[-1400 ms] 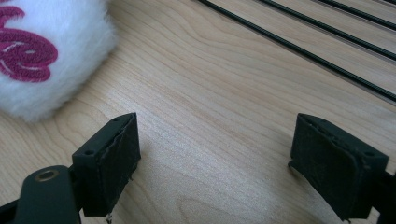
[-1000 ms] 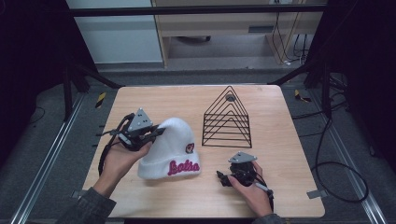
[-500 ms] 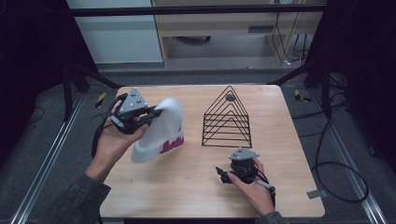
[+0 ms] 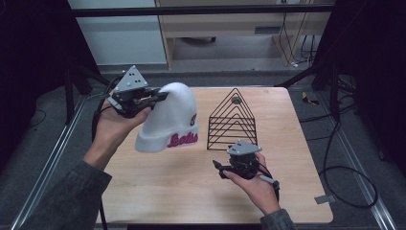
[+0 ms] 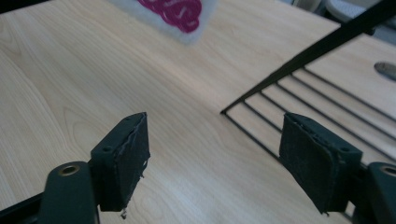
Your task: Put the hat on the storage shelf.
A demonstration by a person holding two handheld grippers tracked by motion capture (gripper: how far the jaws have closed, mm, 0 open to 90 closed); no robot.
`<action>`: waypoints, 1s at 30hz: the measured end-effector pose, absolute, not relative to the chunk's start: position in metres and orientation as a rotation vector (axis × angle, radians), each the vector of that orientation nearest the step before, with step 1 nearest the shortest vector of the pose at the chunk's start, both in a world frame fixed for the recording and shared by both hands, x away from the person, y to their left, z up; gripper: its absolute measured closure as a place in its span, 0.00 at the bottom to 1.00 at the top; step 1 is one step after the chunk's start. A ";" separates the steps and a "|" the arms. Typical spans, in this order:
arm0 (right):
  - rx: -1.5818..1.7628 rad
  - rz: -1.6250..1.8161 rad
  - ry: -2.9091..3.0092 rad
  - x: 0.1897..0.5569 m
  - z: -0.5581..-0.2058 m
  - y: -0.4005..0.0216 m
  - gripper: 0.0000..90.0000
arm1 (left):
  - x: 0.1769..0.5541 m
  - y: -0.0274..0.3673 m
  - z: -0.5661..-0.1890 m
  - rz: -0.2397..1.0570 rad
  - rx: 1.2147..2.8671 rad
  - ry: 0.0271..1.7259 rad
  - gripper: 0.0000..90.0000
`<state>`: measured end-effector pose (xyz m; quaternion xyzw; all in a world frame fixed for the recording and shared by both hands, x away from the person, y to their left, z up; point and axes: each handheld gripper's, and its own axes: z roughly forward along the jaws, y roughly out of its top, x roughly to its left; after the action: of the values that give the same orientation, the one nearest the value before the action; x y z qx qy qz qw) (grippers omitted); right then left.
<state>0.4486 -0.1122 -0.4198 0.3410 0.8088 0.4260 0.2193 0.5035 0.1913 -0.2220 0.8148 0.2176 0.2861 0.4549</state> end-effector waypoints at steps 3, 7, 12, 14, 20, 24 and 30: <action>0.926 1.197 2.231 0.449 -0.409 -0.109 0.29 | 0.505 0.186 -0.214 0.719 2.001 0.523 0.93; 0.883 1.202 2.234 0.451 -0.396 -0.104 0.29 | 0.506 0.179 -0.203 0.724 1.995 0.488 0.93; 0.845 1.201 2.240 0.456 -0.383 -0.101 0.29 | 0.509 0.170 -0.193 0.728 1.985 0.451 0.93; 0.844 1.207 2.232 0.459 -0.375 -0.101 0.29 | 0.510 0.168 -0.190 0.726 1.971 0.440 0.93; 0.838 1.247 2.190 0.472 -0.348 -0.107 0.27 | 0.510 0.159 -0.180 0.701 1.938 0.401 0.93; 0.855 1.290 2.178 0.480 -0.338 -0.108 0.26 | 0.507 0.152 -0.176 0.698 1.946 0.373 0.93; 0.871 1.308 2.179 0.486 -0.338 -0.110 0.26 | 0.501 0.147 -0.173 0.679 1.934 0.342 0.93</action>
<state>0.4864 -0.1103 -0.3380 0.3158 0.7902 0.4744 0.2254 0.5011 0.1465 -0.1726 0.8022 0.1420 0.2816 0.5069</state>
